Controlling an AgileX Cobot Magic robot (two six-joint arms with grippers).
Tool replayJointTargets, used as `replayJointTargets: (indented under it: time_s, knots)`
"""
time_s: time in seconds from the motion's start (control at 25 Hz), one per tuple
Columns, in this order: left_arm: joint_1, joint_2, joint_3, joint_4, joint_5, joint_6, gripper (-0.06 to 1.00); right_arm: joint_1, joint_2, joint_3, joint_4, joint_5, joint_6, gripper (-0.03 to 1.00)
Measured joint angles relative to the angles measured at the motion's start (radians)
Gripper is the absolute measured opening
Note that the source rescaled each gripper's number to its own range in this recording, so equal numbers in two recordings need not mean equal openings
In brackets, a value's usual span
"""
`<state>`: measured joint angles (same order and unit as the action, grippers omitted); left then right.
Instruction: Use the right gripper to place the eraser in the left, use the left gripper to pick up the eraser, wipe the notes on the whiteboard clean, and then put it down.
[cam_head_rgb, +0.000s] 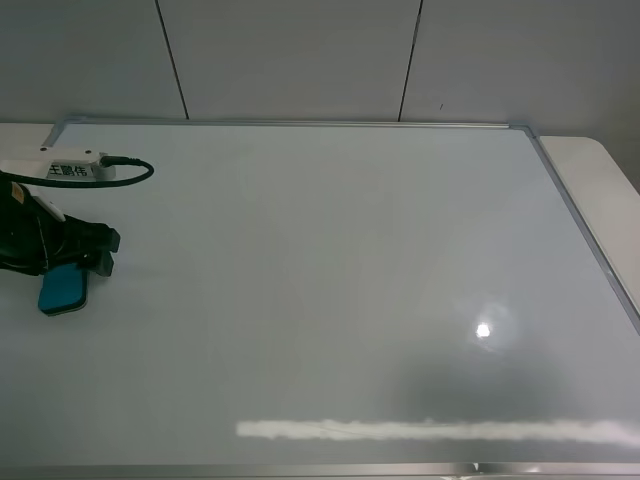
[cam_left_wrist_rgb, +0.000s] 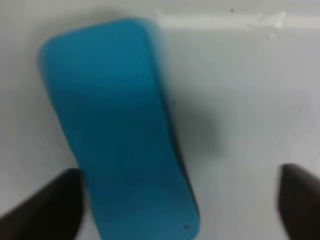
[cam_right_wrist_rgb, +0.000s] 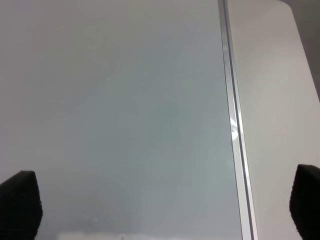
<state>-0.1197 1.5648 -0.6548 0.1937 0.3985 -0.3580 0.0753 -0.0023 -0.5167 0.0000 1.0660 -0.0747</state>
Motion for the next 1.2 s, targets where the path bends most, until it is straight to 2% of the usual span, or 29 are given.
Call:
replayJointTargets:
  time_s: [0.04,0.12,0.56,0.72,0.92,1.08,1.2]
  knots:
    - [0.0,0.0,0.0,0.0,-0.002,-0.004,0.87,0.0,0.0,0.0,0.0,0.0,0.0,1.0]
    - [0.0,0.0,0.0,0.0,-0.007,-0.005,0.96,0.0,0.0,0.0,0.0,0.0,0.0,1.0]
    - [0.0,-0.003,-0.003,-0.004,0.017,-0.005,1.0,0.0,0.0,0.0,0.0,0.0,0.0,1.0]
    - [0.0,-0.078,-0.05,-0.012,0.118,-0.002,1.0,0.0,0.0,0.0,0.0,0.0,0.0,1.0]
    - [0.0,-0.287,-0.158,0.003,0.287,0.038,1.0,0.0,0.0,0.0,0.0,0.0,0.0,1.0]
    - [0.0,-0.456,-0.26,0.065,0.388,0.044,1.0,0.0,0.0,0.0,0.0,0.0,0.0,1.0]
    - [0.0,-0.588,-0.317,0.128,0.413,0.045,1.0,0.0,0.0,0.0,0.0,0.0,0.0,1.0]
